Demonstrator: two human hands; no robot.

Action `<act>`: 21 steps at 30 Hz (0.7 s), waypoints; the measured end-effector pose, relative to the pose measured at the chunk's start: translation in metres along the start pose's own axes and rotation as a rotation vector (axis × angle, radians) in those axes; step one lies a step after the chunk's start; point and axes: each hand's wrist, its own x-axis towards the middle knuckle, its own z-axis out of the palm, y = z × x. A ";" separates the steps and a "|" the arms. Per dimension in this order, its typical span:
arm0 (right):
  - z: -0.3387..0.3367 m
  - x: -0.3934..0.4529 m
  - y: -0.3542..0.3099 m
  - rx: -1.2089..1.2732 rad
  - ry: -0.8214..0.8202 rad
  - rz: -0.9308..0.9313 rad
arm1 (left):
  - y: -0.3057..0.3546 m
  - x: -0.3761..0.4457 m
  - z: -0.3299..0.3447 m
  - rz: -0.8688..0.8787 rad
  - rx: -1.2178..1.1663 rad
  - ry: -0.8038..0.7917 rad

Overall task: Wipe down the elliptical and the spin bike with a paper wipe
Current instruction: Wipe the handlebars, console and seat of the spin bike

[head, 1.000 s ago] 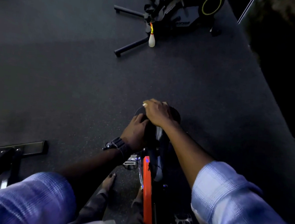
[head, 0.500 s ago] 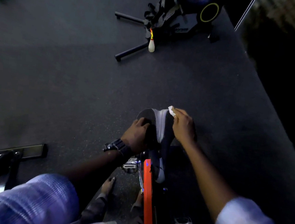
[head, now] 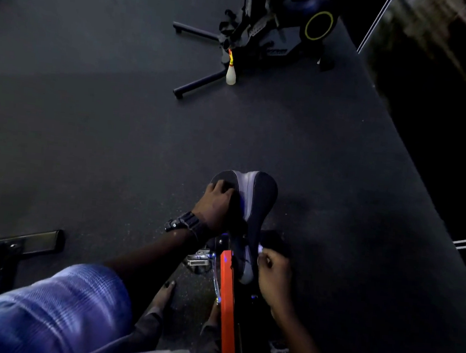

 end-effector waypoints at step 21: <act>-0.039 0.028 -0.062 -0.475 -0.190 -0.114 | -0.007 0.003 -0.033 0.004 -0.142 0.061</act>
